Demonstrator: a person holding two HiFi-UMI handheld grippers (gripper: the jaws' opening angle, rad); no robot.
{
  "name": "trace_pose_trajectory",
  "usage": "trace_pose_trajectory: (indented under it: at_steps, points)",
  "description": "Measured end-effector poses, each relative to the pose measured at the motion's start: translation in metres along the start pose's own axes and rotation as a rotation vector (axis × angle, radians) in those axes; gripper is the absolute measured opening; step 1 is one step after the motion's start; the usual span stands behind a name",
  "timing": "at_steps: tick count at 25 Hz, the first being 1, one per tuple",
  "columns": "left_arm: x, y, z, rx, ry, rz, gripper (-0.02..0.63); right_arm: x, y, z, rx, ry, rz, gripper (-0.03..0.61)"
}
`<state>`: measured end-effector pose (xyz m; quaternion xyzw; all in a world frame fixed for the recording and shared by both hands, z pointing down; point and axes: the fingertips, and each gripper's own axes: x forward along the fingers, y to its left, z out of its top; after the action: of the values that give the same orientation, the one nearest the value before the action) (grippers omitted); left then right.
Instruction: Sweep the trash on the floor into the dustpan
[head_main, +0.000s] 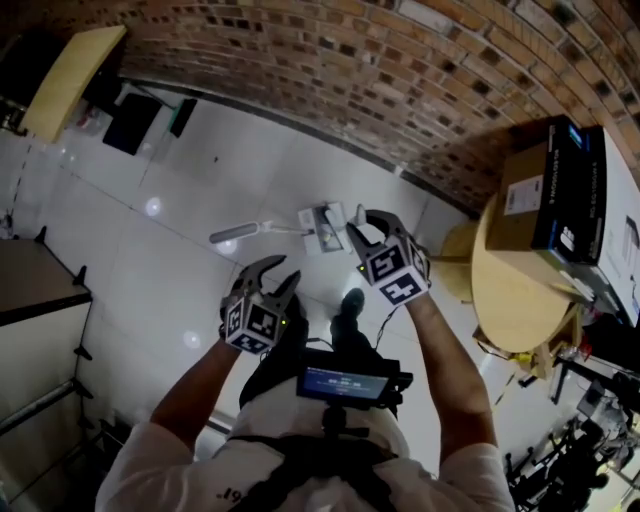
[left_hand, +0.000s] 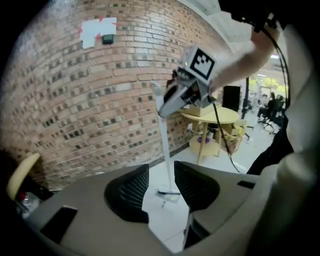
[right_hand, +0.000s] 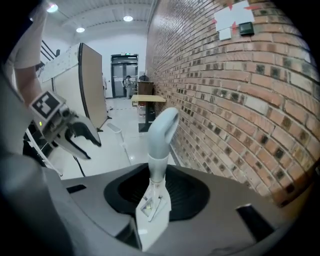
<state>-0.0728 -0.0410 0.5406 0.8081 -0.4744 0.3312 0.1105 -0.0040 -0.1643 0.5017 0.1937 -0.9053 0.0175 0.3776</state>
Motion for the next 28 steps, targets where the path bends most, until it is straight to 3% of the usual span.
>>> trace_pose_trajectory:
  at_steps: [3, 6, 8, 13, 22, 28]
  points:
    - [-0.055, 0.065, -0.007, 0.058, 0.013, 0.231, 0.187, 0.012, 0.003, 0.012, -0.006, -0.001, -0.024, 0.101]
    - [-0.073, 0.122, -0.026, 0.121, 0.087, 0.344, 0.263, 0.024, 0.014, 0.023, -0.025, 0.004, -0.018, 0.101]
    - [-0.063, 0.143, -0.048, 0.151, 0.159, 0.306, 0.287, 0.033, 0.024, 0.031, -0.046, 0.005, -0.007, 0.103]
    - [-0.023, 0.14, -0.101, 0.233, 0.309, 0.074, 0.288, 0.057, 0.054, 0.052, -0.103, 0.005, 0.017, 0.104]
    - [-0.003, 0.132, -0.108, 0.175, 0.282, -0.002, 0.287, 0.091, 0.115, 0.085, -0.212, -0.018, 0.1, 0.107]
    - [0.003, 0.128, -0.106, 0.173, 0.269, -0.033, 0.287, 0.103, 0.133, 0.091, -0.242, -0.03, 0.132, 0.11]
